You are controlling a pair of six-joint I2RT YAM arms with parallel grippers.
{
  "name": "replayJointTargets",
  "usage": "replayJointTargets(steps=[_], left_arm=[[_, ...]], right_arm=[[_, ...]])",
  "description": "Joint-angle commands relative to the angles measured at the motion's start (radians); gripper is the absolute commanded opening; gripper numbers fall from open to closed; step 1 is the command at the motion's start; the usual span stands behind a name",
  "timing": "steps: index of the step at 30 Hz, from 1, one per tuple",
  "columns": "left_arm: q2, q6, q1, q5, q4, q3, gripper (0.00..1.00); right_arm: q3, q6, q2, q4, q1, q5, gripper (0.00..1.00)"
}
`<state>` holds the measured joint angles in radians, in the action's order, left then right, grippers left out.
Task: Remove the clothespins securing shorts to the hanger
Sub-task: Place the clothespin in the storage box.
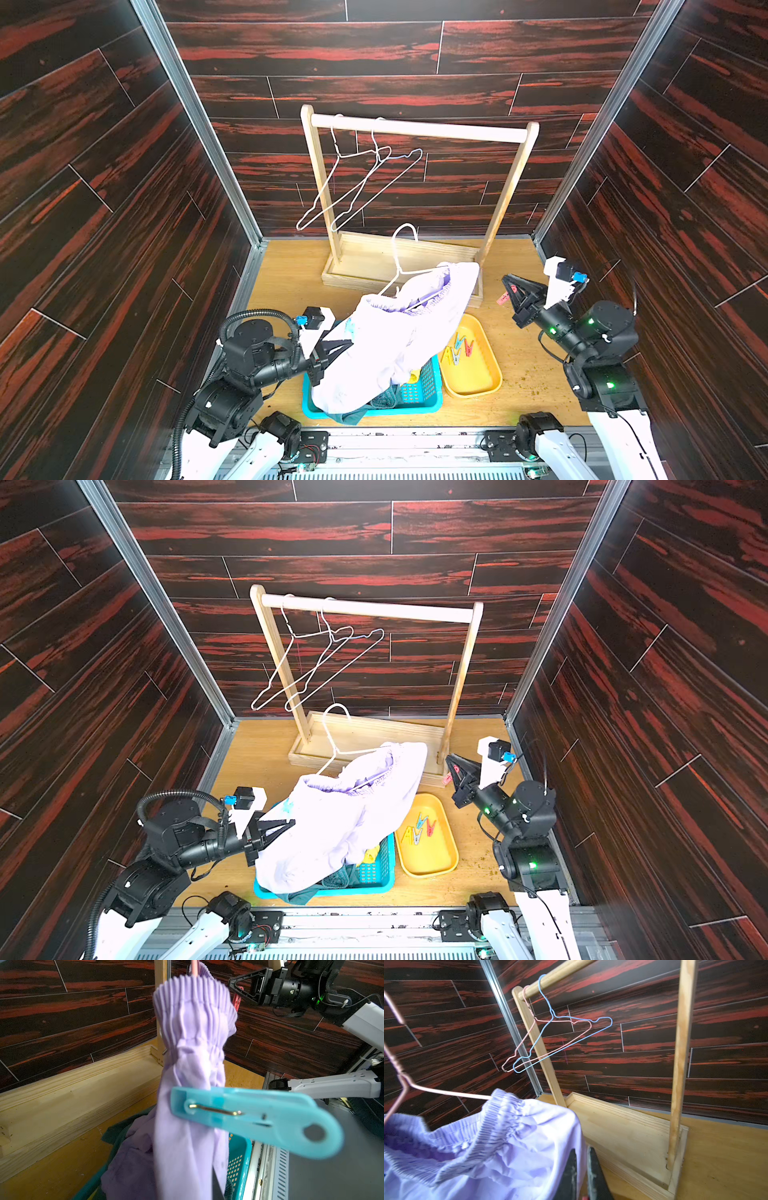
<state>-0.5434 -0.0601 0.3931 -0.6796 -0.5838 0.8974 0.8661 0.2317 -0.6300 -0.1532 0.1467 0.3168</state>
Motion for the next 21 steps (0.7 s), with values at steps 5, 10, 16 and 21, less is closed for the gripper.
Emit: replayJointTargets(steps=[5, 10, 16, 21], left_arm=[[-0.009, -0.015, 0.003, -0.002, 0.032, -0.003, 0.0], [-0.013, -0.015, 0.001, 0.001, 0.026, 0.0, 0.0], [-0.012, -0.014, 0.001, 0.002, 0.022, 0.003, 0.0], [-0.012, -0.012, 0.001, 0.003, 0.024, 0.003, 0.0]], right_arm=[[-0.117, 0.028, 0.017, 0.052, 0.004, -0.056, 0.0], [-0.212, 0.069, 0.028, 0.095, 0.004, -0.056, 0.0], [-0.271, 0.103, 0.037, 0.099, 0.004, -0.061, 0.0], [-0.329, 0.141, 0.054, 0.099, 0.004, -0.089, 0.0]])
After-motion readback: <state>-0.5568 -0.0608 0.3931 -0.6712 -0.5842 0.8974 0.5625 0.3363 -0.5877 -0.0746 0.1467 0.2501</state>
